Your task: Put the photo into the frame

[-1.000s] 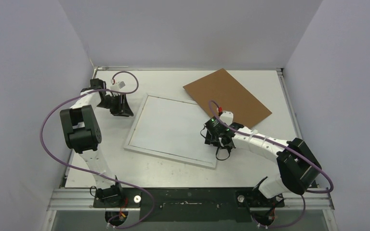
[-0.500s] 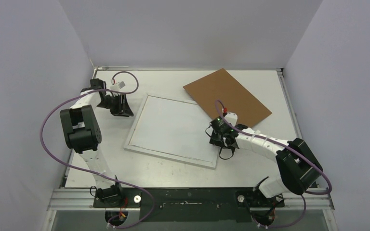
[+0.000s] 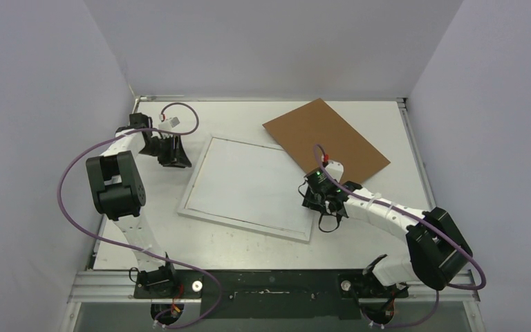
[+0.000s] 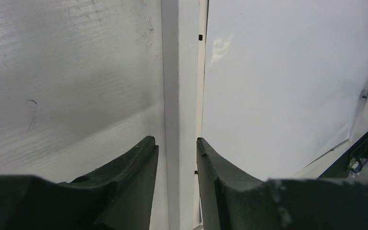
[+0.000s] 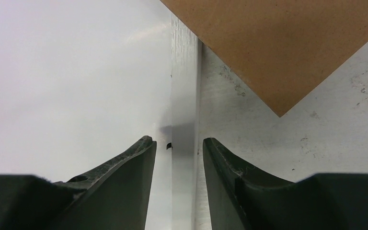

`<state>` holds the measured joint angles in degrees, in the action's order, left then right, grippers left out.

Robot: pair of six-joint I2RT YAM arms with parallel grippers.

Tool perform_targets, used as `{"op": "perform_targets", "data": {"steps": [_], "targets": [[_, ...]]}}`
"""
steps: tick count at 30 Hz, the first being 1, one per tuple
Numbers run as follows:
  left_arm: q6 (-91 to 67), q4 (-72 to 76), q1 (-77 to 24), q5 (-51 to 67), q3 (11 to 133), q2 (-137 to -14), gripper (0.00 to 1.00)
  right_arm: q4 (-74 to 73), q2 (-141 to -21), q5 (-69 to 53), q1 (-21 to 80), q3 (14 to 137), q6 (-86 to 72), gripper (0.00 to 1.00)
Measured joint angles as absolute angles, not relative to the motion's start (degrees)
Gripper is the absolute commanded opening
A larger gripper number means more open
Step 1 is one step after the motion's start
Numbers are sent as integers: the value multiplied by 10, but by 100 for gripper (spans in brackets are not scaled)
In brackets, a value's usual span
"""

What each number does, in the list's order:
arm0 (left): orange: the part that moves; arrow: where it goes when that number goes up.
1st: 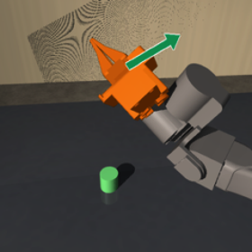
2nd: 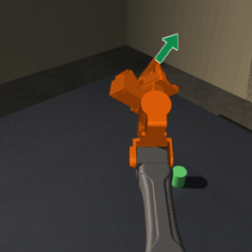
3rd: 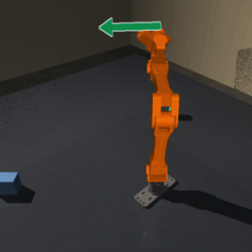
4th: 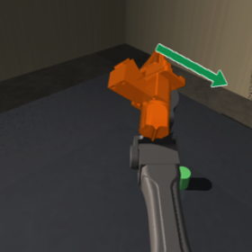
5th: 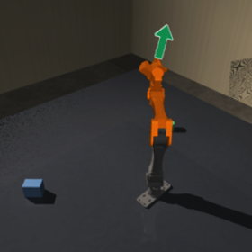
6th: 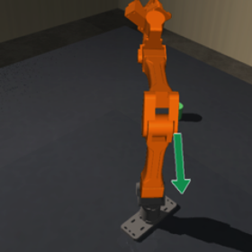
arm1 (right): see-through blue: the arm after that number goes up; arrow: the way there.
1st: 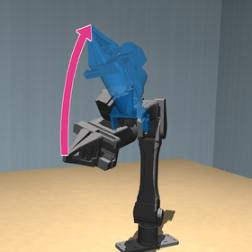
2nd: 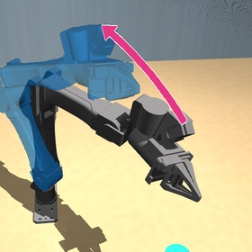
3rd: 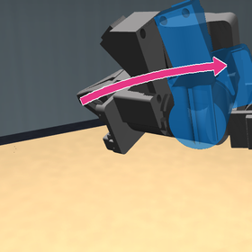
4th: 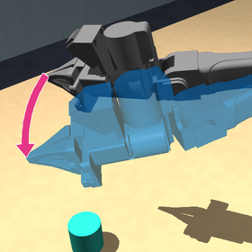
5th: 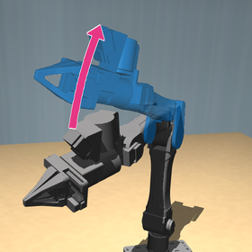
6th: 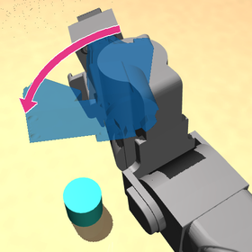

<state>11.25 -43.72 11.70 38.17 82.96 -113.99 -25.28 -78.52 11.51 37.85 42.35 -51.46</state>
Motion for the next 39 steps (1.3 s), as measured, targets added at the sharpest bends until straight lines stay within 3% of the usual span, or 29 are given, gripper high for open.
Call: {"op": "perform_targets", "data": {"steps": [15,39], "targets": [[112,-437,117,381,830,-1140,33,-227,-785,92,378,418,-500,35],[112,-437,116,380,830,-1140,33,-267,-777,112,375,419,-480,40]]}}
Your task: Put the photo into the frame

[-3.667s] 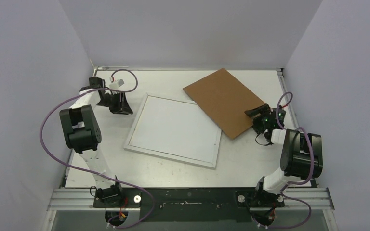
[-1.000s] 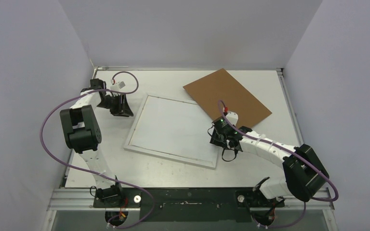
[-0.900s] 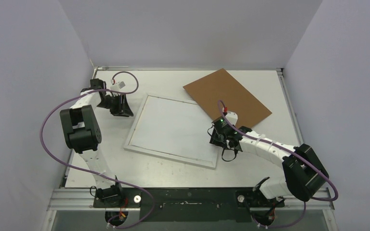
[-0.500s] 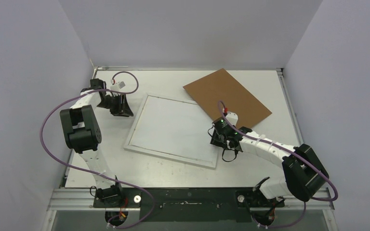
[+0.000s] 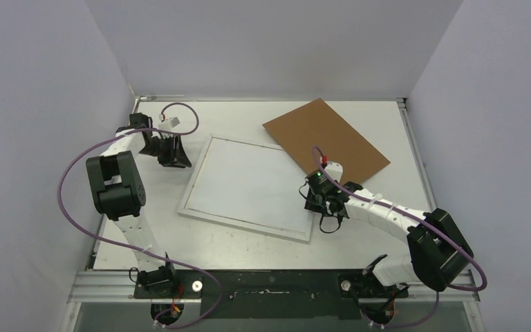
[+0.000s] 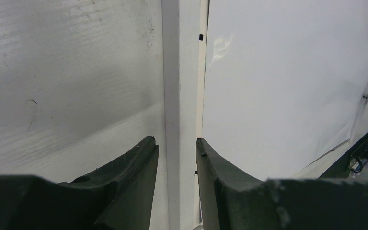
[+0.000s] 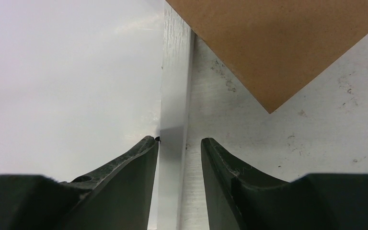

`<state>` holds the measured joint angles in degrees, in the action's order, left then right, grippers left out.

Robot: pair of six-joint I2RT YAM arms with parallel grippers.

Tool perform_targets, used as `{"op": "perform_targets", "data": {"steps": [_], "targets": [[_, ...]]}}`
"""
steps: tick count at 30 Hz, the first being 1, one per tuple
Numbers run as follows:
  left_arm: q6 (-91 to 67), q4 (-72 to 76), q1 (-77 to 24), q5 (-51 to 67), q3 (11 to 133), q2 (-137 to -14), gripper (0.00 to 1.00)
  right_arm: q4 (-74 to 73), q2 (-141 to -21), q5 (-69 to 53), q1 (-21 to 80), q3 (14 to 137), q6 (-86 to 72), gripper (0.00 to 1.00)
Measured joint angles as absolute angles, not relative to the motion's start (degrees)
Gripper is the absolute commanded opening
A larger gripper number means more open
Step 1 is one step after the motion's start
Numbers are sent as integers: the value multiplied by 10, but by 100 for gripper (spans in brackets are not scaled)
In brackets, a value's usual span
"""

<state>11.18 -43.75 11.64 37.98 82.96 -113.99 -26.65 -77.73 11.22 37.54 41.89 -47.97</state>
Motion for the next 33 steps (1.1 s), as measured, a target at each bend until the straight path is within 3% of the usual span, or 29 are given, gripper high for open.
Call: {"op": "perform_targets", "data": {"steps": [22,33], "targets": [[112,-438,117,380,830,-1140,33,-233,-781,96,376,417,-472,40],[112,-438,117,380,830,-1140,33,-232,-782,95,376,409,-472,35]]}}
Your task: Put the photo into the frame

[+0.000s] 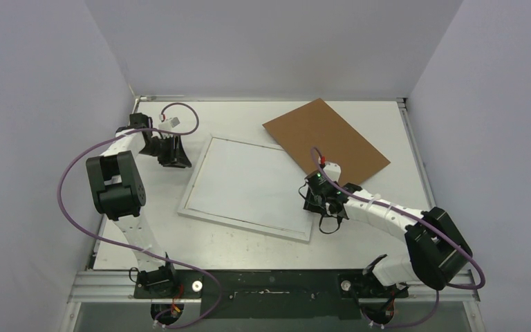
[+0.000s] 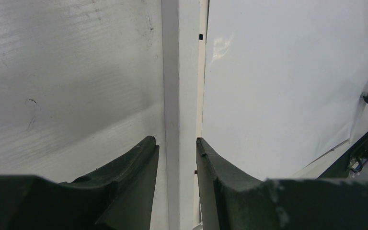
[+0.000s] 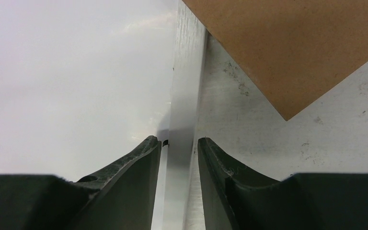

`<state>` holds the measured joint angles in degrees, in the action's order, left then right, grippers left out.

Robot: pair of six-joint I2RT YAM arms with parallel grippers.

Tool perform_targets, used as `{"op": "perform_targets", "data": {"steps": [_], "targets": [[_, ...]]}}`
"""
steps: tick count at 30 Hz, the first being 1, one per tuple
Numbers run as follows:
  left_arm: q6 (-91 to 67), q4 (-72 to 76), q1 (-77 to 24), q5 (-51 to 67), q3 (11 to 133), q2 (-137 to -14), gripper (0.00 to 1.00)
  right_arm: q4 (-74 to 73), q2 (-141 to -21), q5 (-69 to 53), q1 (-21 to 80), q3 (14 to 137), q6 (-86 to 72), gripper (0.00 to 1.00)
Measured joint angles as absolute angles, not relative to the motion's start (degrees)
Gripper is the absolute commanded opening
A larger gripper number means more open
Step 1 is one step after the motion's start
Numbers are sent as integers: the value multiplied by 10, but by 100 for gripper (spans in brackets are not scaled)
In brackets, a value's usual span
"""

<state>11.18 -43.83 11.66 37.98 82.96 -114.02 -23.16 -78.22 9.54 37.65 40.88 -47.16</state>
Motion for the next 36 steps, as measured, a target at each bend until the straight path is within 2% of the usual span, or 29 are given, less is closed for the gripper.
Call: {"op": "perform_targets", "data": {"steps": [9,13,22,36], "targets": [[112,-439,117,380,830,-1140,33,-228,-783,91,376,401,-472,34],[112,-439,117,380,830,-1140,33,-226,-783,90,376,401,-472,26],[112,-440,116,380,828,-1140,33,-225,-783,90,376,401,-471,24],[112,-442,116,380,822,-1140,33,-218,-778,87,376,394,-471,6]]}}
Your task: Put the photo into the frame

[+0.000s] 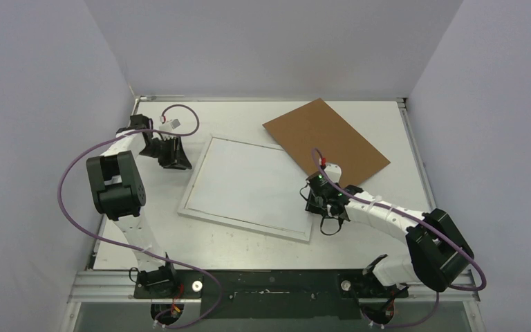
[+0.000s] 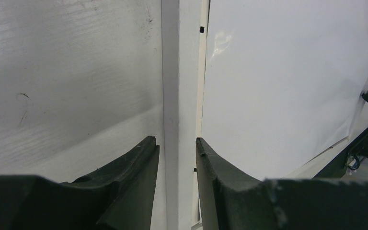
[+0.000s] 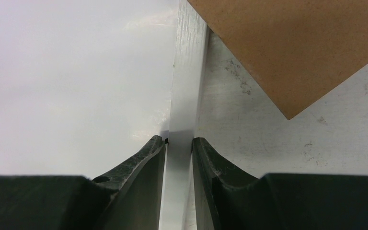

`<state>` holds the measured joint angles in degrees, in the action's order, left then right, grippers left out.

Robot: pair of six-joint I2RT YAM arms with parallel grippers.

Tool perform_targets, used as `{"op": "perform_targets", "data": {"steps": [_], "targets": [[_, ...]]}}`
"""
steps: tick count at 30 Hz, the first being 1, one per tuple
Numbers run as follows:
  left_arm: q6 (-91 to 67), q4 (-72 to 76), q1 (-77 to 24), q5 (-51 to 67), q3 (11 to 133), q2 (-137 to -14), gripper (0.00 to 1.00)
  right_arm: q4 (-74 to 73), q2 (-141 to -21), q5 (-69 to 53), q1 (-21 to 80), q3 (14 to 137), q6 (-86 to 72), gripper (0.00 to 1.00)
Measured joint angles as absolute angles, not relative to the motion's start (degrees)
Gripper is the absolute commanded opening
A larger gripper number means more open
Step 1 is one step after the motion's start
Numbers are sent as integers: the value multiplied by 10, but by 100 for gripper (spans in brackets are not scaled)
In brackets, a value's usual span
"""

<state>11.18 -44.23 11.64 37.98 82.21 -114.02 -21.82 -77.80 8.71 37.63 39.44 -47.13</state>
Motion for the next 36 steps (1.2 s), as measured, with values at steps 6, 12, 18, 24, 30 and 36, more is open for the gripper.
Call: {"op": "perform_targets", "data": {"steps": [6,12,18,24,30,36], "targets": [[112,-442,116,380,822,-1140,32,-205,-767,84,376,382,-471,5],[112,-442,114,379,822,-1140,32,-200,-765,81,375,378,-469,5],[112,-442,113,379,822,-1140,32,-202,-765,83,375,379,-470,5],[112,-442,113,376,822,-1140,33,-202,-764,84,375,379,-470,5],[112,-442,113,376,822,-1140,32,-202,-763,85,376,379,-470,5],[112,-442,113,375,822,-1140,32,-199,-757,84,376,375,-471,5]]}}
